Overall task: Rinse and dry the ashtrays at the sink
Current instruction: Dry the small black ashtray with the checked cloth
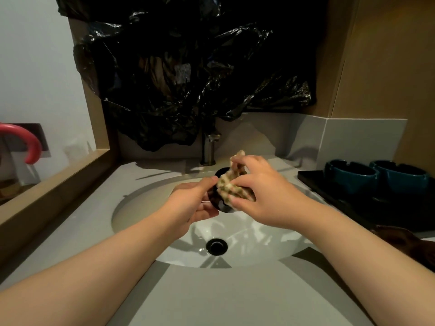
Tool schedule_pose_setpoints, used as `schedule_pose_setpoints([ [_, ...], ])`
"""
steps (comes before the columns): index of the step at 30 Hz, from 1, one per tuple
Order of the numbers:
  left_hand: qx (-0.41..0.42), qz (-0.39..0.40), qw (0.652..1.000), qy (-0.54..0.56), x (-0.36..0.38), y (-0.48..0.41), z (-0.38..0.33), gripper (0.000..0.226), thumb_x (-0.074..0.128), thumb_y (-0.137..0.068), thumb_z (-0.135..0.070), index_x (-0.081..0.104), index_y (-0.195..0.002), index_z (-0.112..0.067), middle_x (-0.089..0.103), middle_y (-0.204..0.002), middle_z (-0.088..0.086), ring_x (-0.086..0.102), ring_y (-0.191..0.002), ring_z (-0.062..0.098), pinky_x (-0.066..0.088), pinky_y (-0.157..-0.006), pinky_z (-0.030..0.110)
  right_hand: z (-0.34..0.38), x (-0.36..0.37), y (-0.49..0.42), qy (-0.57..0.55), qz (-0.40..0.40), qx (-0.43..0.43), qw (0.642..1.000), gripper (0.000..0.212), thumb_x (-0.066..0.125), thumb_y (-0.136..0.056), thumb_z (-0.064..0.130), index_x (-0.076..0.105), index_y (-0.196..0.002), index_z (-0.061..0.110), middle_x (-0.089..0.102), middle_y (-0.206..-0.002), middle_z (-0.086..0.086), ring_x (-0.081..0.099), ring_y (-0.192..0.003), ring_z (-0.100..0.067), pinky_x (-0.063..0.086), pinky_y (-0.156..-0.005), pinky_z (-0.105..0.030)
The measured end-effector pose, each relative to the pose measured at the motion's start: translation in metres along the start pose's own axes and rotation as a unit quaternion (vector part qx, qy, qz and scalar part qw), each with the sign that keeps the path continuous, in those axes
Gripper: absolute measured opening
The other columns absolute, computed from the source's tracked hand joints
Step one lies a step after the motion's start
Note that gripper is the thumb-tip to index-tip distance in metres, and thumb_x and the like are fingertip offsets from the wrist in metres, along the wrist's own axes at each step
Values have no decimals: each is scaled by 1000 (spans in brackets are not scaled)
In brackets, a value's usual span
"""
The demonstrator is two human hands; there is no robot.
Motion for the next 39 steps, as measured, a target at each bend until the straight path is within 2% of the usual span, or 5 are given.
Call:
schedule_pose_setpoints([
  [10, -8, -14, 999, -41, 2, -1, 5, 31, 66, -88, -31, 67, -101, -3, 72, -100, 20, 71, -84, 31, 59, -72, 34, -4, 6, -6, 61, -56, 115, 990, 19, 59, -86, 31, 58, -99, 18, 62, -93, 0, 56, -90, -23, 44, -72, -32],
  [15, -3, 4, 1000, 7, 6, -2, 2, 30, 61, -92, -27, 62, -110, -3, 73, -94, 15, 73, -71, 20, 59, -79, 36, -19, 9, -3, -179, -113, 242, 947, 20, 66, -83, 35, 73, -91, 17, 69, -79, 2, 62, -73, -12, 46, -55, -20],
  [26, 22, 21, 1000, -5, 10, 2, 1, 25, 56, -95, -25, 65, -103, -3, 73, -100, 17, 73, -87, 27, 58, -81, 38, -15, 11, -2, -275, 64, 208, 937, 15, 60, -78, 6, 74, -82, 8, 67, -64, -7, 55, -53, -13, 45, -48, -23],
  [31, 27, 25, 999, -14, 14, 3, -2, 28, 58, -94, -28, 64, -106, -3, 72, -101, 16, 73, -85, 25, 60, -74, 32, -32, 0, -3, -90, -81, 262, 957, 18, 63, -75, 18, 69, -75, 1, 66, -72, -17, 56, -61, -26, 45, -50, -34],
  [39, 24, 20, 999, -20, 12, 4, 2, 32, 55, -96, -29, 65, -105, -1, 73, -97, 18, 74, -83, 27, 60, -76, 33, -10, 13, 1, -316, 37, 204, 926, 19, 62, -86, 13, 68, -68, 9, 64, -61, -6, 61, -55, -14, 52, -51, -26],
])
Point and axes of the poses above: each hand's wrist, its own y-axis away from the middle knuckle, its own x-axis out of the palm, z = x × y, the point moved 6 cm from there along -y, towards the middle knuckle
